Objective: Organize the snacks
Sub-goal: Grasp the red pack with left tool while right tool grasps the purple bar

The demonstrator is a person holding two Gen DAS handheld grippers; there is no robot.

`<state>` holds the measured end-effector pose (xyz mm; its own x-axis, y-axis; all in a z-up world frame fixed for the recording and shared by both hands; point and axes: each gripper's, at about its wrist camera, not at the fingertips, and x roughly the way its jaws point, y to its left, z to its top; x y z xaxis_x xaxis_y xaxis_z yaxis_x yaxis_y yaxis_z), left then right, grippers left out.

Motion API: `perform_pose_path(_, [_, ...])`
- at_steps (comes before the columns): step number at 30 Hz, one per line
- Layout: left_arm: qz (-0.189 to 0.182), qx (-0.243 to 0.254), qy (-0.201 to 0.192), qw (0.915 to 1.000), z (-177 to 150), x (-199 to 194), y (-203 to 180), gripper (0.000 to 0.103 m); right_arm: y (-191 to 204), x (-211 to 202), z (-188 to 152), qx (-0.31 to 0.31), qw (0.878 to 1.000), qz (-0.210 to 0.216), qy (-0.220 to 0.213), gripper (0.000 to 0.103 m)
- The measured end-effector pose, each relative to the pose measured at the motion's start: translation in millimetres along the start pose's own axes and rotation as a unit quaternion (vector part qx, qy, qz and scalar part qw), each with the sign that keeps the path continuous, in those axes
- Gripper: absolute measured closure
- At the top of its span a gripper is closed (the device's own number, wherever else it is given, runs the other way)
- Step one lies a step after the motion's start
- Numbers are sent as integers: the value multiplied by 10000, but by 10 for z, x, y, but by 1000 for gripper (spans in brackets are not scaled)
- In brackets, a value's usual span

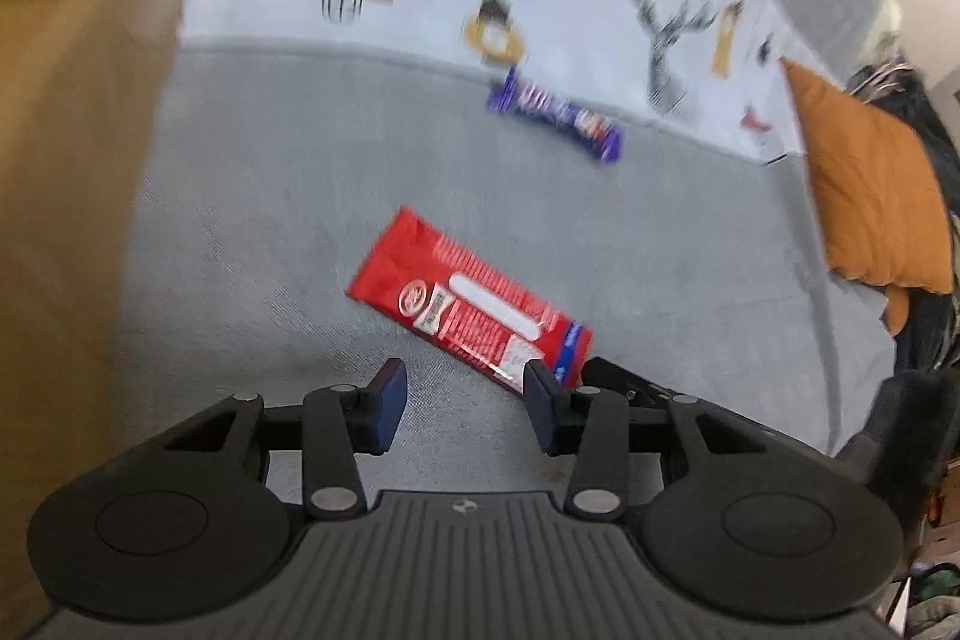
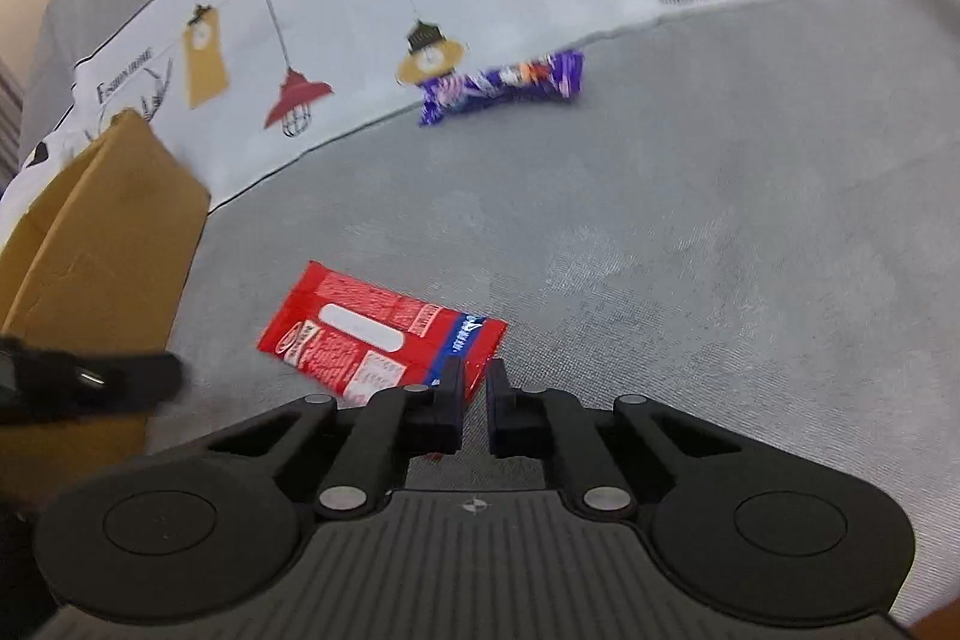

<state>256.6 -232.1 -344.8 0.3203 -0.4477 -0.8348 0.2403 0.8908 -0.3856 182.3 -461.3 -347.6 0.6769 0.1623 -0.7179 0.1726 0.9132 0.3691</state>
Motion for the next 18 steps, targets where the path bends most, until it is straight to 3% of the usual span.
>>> perform_pose_path(3, [-136, -259, 256, 9992, 69, 344, 68, 56, -48, 134, -7, 188, 9995, 218, 116, 96])
perform_pose_path(7, [-236, -377, 57, 9990, 280, 555, 43, 49, -80, 270, 119, 368, 9982, 458, 111, 97])
perform_pose_path(13, [158, -232, -121, 9995, 787, 760, -64, 35, 67, 566, 370, 156, 9974, 687, 168, 97])
perform_pose_path(15, [262, -164, -156, 9994, 939, 845, -107, 25, 122, 658, 449, 80, 9968, 777, 169, 97])
perform_pose_path(18, [571, 198, -218, 9979, 1102, 965, -242, 17, 187, 782, 613, 35, 9959, 884, 192, 97])
